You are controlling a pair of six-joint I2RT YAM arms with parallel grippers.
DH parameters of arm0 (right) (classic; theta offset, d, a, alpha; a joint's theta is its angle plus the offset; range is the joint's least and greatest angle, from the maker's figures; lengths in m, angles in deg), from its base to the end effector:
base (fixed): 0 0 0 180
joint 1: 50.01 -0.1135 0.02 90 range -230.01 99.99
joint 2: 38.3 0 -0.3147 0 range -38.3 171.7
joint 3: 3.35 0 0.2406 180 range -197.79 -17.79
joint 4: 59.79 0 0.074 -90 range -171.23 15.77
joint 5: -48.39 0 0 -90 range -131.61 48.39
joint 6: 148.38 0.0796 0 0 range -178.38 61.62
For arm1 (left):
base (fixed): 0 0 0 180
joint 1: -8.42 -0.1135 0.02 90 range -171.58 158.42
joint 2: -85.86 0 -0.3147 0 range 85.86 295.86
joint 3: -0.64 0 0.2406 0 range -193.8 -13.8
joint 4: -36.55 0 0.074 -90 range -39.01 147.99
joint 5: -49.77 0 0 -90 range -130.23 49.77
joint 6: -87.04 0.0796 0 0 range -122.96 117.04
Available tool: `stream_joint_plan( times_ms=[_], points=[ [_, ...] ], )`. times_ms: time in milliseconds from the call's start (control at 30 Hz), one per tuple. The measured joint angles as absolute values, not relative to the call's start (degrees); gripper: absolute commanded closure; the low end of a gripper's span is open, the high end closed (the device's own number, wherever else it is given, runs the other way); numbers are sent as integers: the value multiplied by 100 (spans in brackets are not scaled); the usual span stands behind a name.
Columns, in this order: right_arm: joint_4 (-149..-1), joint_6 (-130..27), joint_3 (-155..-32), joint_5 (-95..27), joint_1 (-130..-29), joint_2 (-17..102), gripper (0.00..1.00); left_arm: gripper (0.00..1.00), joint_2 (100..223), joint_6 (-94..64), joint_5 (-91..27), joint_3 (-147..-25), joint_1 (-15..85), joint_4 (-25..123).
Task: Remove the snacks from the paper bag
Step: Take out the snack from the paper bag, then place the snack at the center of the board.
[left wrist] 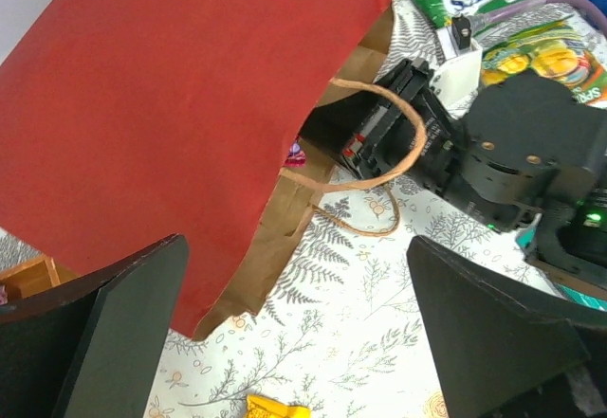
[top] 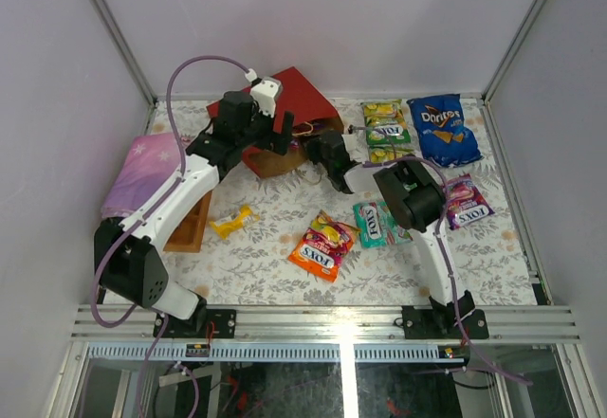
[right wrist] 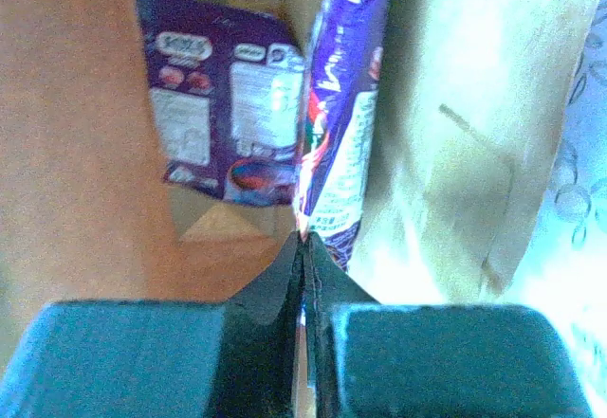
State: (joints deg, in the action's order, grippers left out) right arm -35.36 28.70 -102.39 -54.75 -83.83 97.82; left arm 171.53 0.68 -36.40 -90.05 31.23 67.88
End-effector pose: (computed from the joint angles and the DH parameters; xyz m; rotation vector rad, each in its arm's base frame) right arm 0.4974 0.3115 0.1534 1.0490 1.6855 1.2642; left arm 0.3422 -0.1497 0.3804 0.5079 1.9759 -0.2782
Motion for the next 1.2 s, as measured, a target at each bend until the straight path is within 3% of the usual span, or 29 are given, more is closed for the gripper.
stream_joint_plan(
  times_ms=[400, 500, 667, 800, 1200],
  points=[
    [-2554, 2674, -7859, -4984, -8398, 7996, 100, 9, 17592, 861, -3225, -9140, 3740, 6667],
    [-2471, 2591, -7337, -4898, -8396, 7563, 100, 17, 17896, 971, -3323, -9278, 3737, 6665],
    [-2416, 2431, -6805, -4697, -8396, 6916, 100, 45, 18268, 1111, -3817, -9612, 3737, 6639],
    [-2416, 2223, -6576, -4483, -8396, 6534, 100, 99, 18504, 1231, -3946, -9997, 3720, 6641],
    [-3372, 1056, -6093, -3948, -8652, 5161, 100, 100, 18889, 1355, -3699, -10655, 3514, 6678]
  ],
)
